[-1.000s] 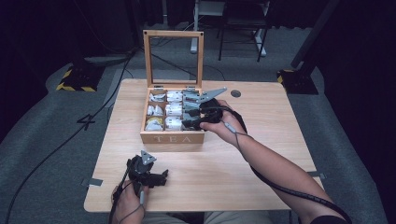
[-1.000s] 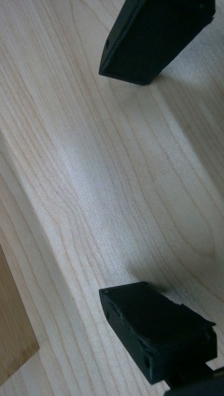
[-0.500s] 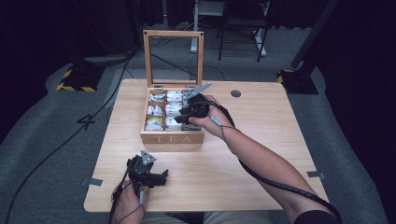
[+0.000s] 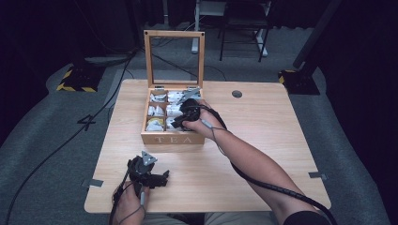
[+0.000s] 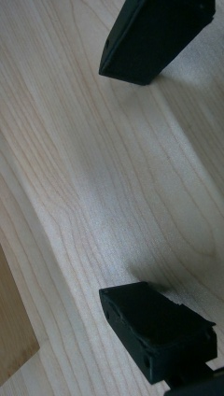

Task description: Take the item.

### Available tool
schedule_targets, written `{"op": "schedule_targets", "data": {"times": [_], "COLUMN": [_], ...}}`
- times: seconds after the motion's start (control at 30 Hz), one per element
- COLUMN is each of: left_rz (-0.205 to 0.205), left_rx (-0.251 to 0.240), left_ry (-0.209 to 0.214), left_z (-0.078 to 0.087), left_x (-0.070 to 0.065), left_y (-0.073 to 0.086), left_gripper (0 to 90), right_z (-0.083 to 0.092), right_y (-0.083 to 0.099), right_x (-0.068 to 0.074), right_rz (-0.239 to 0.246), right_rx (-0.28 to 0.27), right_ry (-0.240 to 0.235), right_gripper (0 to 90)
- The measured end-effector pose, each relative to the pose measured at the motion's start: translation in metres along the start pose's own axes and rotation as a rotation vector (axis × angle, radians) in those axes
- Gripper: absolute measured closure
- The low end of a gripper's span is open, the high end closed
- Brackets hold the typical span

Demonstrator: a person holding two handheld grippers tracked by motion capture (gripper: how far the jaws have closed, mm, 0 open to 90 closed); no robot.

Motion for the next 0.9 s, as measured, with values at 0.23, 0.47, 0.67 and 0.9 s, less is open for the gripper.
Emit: {"op": "schedule_targets", "data": {"times": [0.23,0.47,0.67,0.9], "left_rz": [0.0,0.0,0.0,-0.001], "left_rx": [-0.001,-0.001,-0.001,-0.001], "left_ry": [-0.001,-0.001,-0.001,-0.001], "left_z": [0.0,0.0,0.0,0.0], "left_x": [0.0,0.0,0.0,0.0], "left_y": [0.0,0.0,0.0,0.0], "left_gripper": [0.0,0.0,0.0,0.0], "right_z": [-0.009,-0.015,-0.023,-0.028], "right_y": [0.003,0.005,0.008,0.009], "right_x": [0.002,0.0,0.001,0.003], "right_rz": [-0.004,-0.011,-0.004,0.021], "right_rx": [0.021,0.037,0.063,0.093], "right_ry": [-0.011,-0.006,-0.006,-0.008], "right_gripper": [73.4,78.0,78.4,88.4]}}
Point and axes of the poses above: each handheld gripper's, and its own axes: z roughly backward along the jaws, y roughly out of its underside, x roughly to its left, the point moved 5 cm from there along -z, roughly forward along the jaws, and after that the axes turned 8 degrees about -x, right-handed, at the moved point
